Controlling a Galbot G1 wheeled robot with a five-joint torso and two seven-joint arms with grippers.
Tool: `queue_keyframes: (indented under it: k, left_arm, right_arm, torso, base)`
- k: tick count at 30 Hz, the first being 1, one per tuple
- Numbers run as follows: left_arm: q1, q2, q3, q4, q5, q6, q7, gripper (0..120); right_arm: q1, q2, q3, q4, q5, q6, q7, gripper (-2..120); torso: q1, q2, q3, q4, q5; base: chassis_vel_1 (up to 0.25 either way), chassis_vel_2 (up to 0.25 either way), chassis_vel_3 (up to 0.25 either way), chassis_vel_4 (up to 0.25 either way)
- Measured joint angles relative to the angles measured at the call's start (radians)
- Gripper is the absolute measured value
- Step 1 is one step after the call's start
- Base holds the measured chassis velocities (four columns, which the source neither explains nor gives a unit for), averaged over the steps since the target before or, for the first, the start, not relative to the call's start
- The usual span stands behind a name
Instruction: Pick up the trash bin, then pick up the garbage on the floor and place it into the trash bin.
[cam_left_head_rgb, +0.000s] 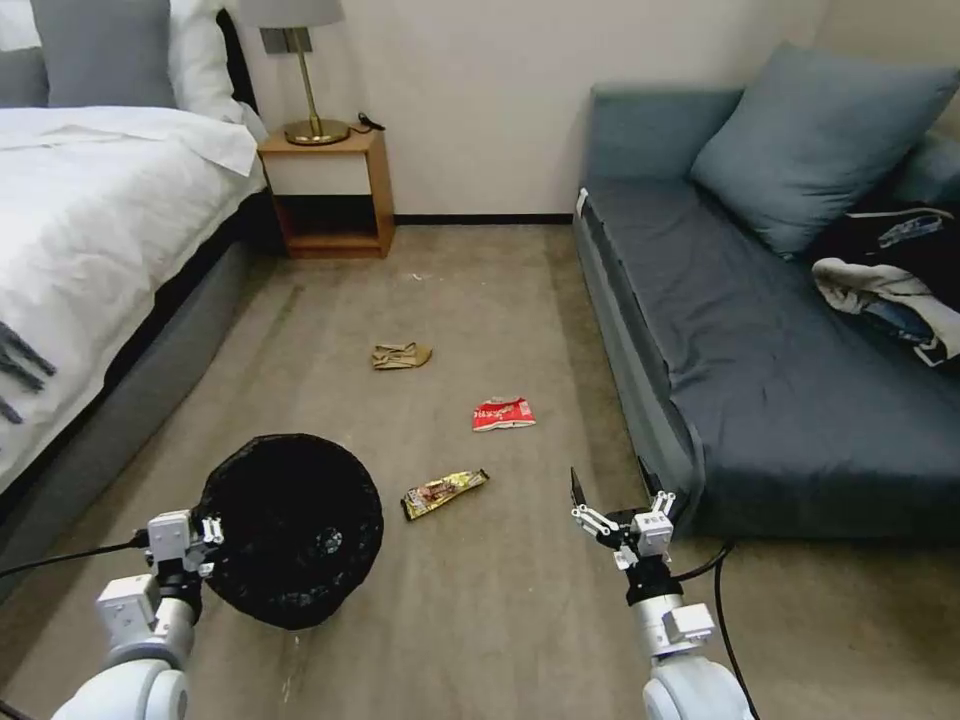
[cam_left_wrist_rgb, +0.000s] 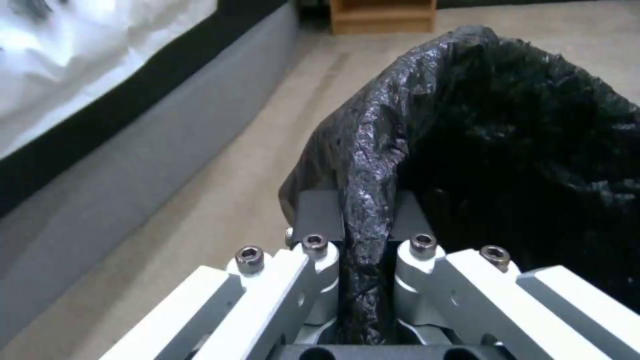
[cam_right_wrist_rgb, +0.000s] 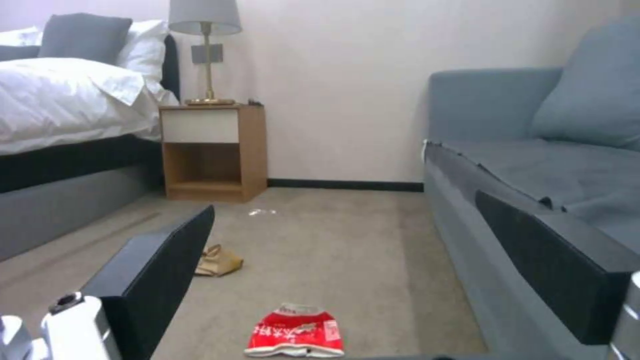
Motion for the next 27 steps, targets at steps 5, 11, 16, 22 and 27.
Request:
queue_keyframes:
  k: [5,11,16,22,27]
  left_arm:
    - [0.001,0.001,-0.012,0.006,0.003,-0.001,-0.001,7]
    - [0.0,0.001,-0.015,0.008,0.004,-0.002,-0.001,7]
    - [-0.001,-0.004,-0.012,0.014,0.009,-0.004,-0.001,7]
    - [-0.004,-0.005,-0.008,0.018,0.013,-0.004,-0.001,7]
    - [-0.012,-0.007,0.003,0.026,0.023,-0.005,-0.001,7]
  right_arm:
    - [0.004,0.0,-0.003,-0.004,0.0,0.001,-0.004,100]
    - [0.01,-0.001,-0.006,-0.007,0.001,0.001,-0.013,100]
    - [0.022,-0.008,-0.013,-0.023,0.002,0.002,-0.023,100]
    - [0.033,-0.018,-0.024,-0.035,0.002,-0.001,-0.028,100]
    - [0.066,-0.086,-0.082,-0.056,0.033,-0.058,-0.04,100]
  torso:
    - [0.0,0.0,0.0,0.0,0.0]
    - [0.0,0.0,0.0,0.0,0.0]
    - [0.0,0.0,0.0,-0.0001,0.0001]
    - [0.0,0.0,0.0,-0.0001,0.0001]
    - [0.0,0.0,0.0,-0.0002,-0.0002]
  base:
    - [-0.111,0.115,0.116,-0.115]
    - [-0.109,0.12,0.11,-0.123]
    - [-0.11,0.119,0.118,-0.124]
    - [-0.151,0.143,0.147,-0.14]
    - [-0.157,0.158,0.14,-0.166]
